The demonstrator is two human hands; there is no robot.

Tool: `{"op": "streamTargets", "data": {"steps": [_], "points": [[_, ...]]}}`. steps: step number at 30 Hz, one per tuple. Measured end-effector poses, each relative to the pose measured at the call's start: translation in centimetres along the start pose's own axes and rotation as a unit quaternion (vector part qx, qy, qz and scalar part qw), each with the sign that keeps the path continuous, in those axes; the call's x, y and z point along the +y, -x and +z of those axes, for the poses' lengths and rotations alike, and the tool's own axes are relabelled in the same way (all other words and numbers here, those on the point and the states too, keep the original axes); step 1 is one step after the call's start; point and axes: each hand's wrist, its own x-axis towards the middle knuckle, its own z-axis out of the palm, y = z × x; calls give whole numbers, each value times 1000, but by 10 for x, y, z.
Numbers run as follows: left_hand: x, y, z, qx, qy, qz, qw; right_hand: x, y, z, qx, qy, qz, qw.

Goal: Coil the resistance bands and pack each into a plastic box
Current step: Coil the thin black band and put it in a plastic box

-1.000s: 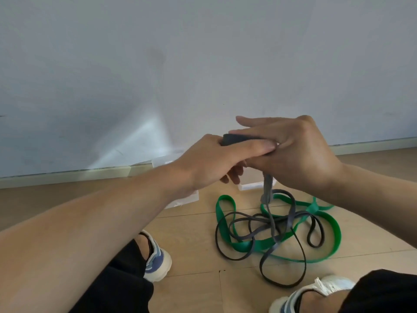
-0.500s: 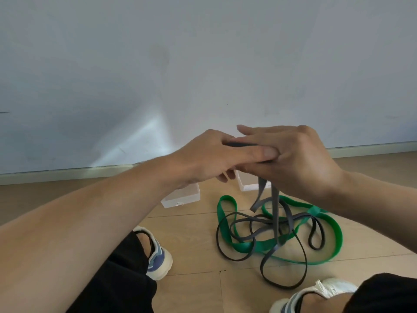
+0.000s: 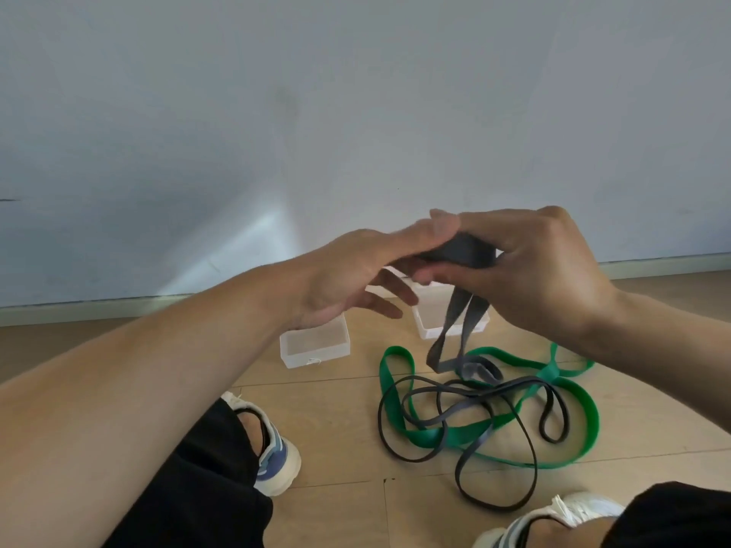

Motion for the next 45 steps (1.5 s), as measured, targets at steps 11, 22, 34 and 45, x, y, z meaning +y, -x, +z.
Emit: {"op": "streamTargets", "data": {"steps": [11, 22, 34, 45], "points": [[5, -1, 0, -45, 172, 126, 976, -7, 0, -1, 51, -129, -11, 990], [4, 1, 12, -109, 242, 121, 956, -21, 4, 9, 45, -303, -1, 952], [-6, 5, 2, 53, -100, 14, 994, 0, 0, -2, -11, 17, 55, 998], [-6, -3, 1, -71, 145, 88, 983, -10, 1, 2, -7, -133, 30, 991]]}}
